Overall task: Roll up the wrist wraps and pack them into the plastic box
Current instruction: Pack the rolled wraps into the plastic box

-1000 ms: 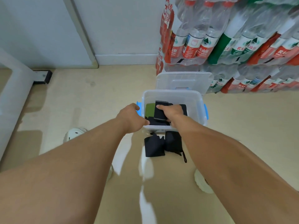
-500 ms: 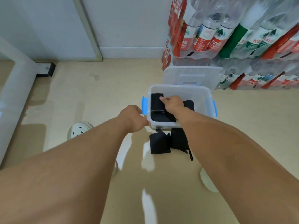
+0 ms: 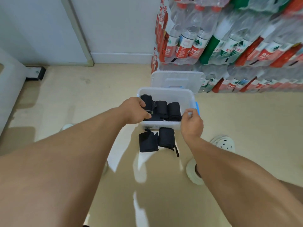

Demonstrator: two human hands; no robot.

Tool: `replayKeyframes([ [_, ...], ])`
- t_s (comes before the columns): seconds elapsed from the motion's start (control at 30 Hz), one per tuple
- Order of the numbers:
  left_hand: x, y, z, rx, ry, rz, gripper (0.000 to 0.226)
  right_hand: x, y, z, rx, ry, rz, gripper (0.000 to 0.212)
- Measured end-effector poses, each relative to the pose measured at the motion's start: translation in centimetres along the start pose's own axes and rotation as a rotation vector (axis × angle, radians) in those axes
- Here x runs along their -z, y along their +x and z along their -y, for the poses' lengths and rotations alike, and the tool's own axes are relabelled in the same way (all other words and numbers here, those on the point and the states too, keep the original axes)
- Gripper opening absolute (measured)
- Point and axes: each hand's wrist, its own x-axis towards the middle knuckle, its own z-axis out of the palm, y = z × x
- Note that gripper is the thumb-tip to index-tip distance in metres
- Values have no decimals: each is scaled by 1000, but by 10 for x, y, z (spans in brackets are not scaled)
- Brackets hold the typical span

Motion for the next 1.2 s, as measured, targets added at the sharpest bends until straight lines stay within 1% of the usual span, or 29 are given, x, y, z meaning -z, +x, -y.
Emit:
replayKeyframes([
  [0.07, -2, -2, 1, 8, 14, 15, 52, -4, -20, -27, 14, -123, 138, 22],
  [0.1, -2, -3, 0, 8, 25, 22, 52, -7, -28, -34, 13, -130, 179, 23],
  [0.17, -3, -5, 0, 1, 51, 43, 45, -13, -39, -33, -25, -39, 172, 28],
  [0.23, -3, -4, -1, -3, 71, 62, 32, -17, -48, -25, -66, 51, 118, 33],
  [0.3, -3, -3, -1, -5, 74, 68, 30, -22, -59, -25, -95, 85, 98, 25],
  [0.37, -4, -2, -2, -6, 80, 74, 24, -32, -67, -36, -158, 65, 131, 20],
  [0.4, -5, -2, -2, -3, 80, 80, 25, -37, -66, -42, -216, 42, 163, 27],
  [0.47, -6, 0, -1, 9, 77, 84, 37, -44, -60, -47, -394, 25, 281, 63],
  [0.5, -7, 1, -1, 9, 77, 86, 35, -49, -54, -48, -485, 44, 361, 80],
  [0.53, -8, 2, -1, 2, 80, 91, 28, -52, -49, -47, -550, 72, 436, 92],
  [0.57, -9, 2, -1, -4, 85, 98, 21, -55, -44, -46, -595, 92, 491, 99],
  [0.63, -10, 4, -1, -3, 91, 105, 19, -59, -35, -43, -656, 88, 548, 103],
  [0.73, -10, 7, 3, 28, 81, 107, 18, -59, -27, -39, -720, 49, 596, 98],
  [0.83, -9, 9, 7, 58, 87, 97, 23, -63, -28, -46, -645, 2, 626, 93],
  [0.97, -9, 8, 5, 48, 102, 100, 20, -64, -36, -54, -406, -122, 637, 64],
  [1.07, -7, 6, -1, 10, 70, 97, 19, -48, -36, -49, -277, -267, 696, 53],
  [1.13, -4, 2, -6, -13, 32, 85, 20, -31, -31, -38, -108, -406, 800, 44],
  [1.2, -1, -1, -9, -41, 2, 77, 19, -13, -21, -19, 109, -524, 980, 40],
])
